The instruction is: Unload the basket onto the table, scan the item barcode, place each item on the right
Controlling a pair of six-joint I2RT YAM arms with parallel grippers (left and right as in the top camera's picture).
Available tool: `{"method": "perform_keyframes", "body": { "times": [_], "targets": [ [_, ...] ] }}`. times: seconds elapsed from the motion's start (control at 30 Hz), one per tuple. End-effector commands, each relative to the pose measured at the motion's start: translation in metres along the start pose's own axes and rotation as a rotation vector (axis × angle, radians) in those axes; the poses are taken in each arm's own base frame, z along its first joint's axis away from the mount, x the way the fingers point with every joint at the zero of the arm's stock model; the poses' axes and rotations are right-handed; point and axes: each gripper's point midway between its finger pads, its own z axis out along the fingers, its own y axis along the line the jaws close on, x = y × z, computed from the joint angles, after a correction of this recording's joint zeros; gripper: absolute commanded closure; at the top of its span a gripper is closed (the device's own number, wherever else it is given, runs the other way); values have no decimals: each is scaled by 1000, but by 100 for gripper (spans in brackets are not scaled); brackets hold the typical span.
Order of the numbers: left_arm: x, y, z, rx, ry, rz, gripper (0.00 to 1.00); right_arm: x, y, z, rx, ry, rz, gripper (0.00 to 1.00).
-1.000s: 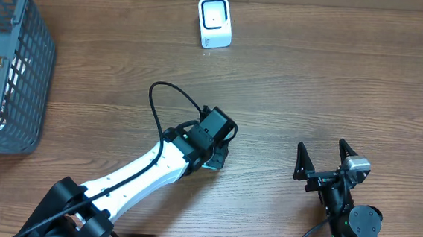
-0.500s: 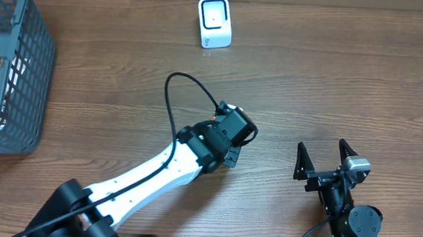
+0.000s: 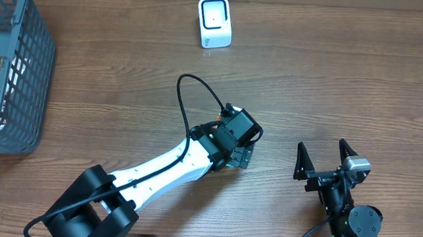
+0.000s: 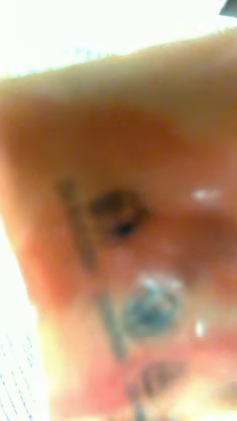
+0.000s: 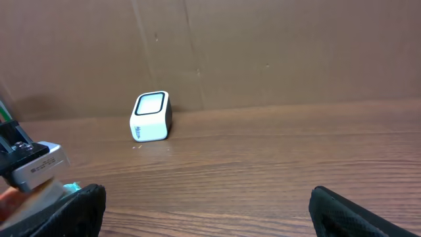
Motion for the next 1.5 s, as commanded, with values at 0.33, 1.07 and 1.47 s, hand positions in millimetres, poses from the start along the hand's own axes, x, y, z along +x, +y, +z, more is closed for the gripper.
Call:
{"method": "perform_keyframes", "body": {
  "times": [0.33, 1.07, 1.47],
  "targets": [
    [-45, -18, -50, 54, -90, 12, 1, 2, -1, 0, 2, -4, 3, 0],
    [-74, 6, -114, 19, -67, 87, 16, 2, -1, 0, 2, -5, 3, 0],
    [-48, -5, -106, 101, 45, -5, 50, 2, -1, 0, 2, -5, 3, 0]
  ]
}}
